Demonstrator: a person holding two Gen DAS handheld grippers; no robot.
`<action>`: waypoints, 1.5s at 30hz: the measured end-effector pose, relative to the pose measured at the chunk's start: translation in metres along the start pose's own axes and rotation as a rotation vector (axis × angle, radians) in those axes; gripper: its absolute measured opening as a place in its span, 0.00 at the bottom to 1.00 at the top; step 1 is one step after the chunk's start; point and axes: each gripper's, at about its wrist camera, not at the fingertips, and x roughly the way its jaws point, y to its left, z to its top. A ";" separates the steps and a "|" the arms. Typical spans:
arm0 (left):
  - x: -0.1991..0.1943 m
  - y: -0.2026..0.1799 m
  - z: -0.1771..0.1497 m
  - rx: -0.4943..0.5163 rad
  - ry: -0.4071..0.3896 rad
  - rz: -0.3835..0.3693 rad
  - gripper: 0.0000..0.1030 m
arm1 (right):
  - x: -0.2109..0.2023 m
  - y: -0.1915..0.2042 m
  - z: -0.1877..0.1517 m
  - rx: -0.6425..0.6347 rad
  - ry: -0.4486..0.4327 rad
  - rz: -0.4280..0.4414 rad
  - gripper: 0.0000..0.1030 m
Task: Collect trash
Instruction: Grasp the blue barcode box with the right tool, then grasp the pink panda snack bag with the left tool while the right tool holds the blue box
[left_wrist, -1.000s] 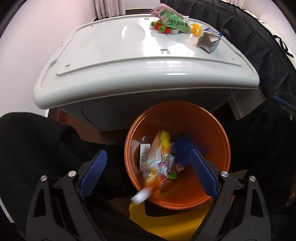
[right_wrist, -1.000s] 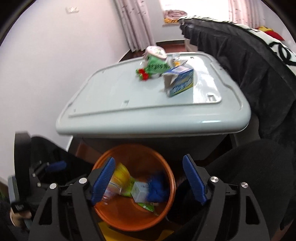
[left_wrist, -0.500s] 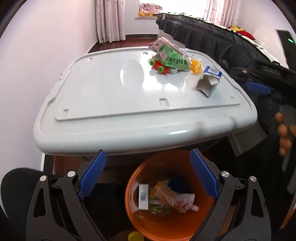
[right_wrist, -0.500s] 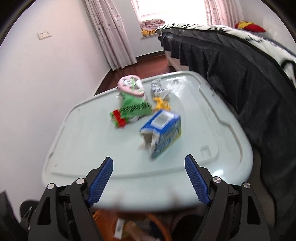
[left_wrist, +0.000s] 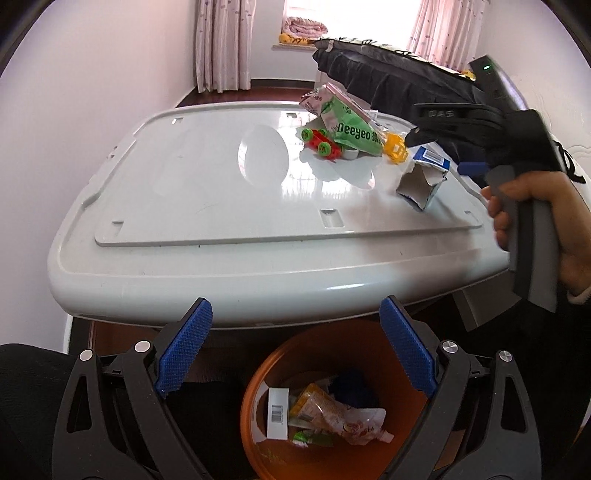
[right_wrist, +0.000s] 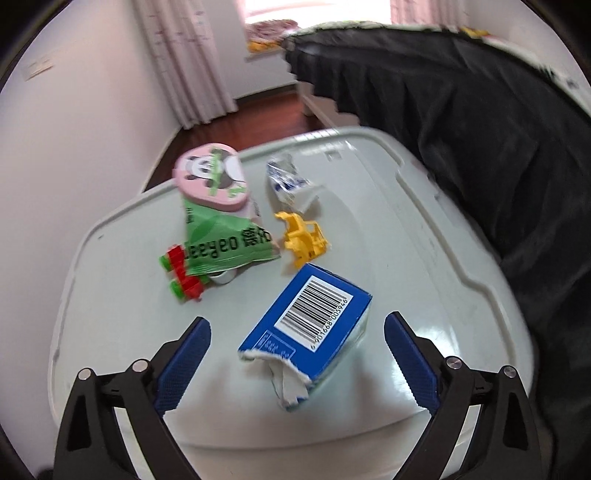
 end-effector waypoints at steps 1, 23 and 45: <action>0.000 -0.001 -0.001 0.004 -0.005 0.002 0.87 | 0.004 0.000 0.001 0.024 0.006 -0.010 0.90; -0.007 0.000 0.007 0.008 -0.018 0.011 0.87 | 0.000 -0.011 -0.001 0.010 0.096 0.088 0.49; 0.147 -0.096 0.253 -0.063 0.066 0.166 0.89 | -0.046 -0.093 0.002 0.010 -0.090 0.194 0.51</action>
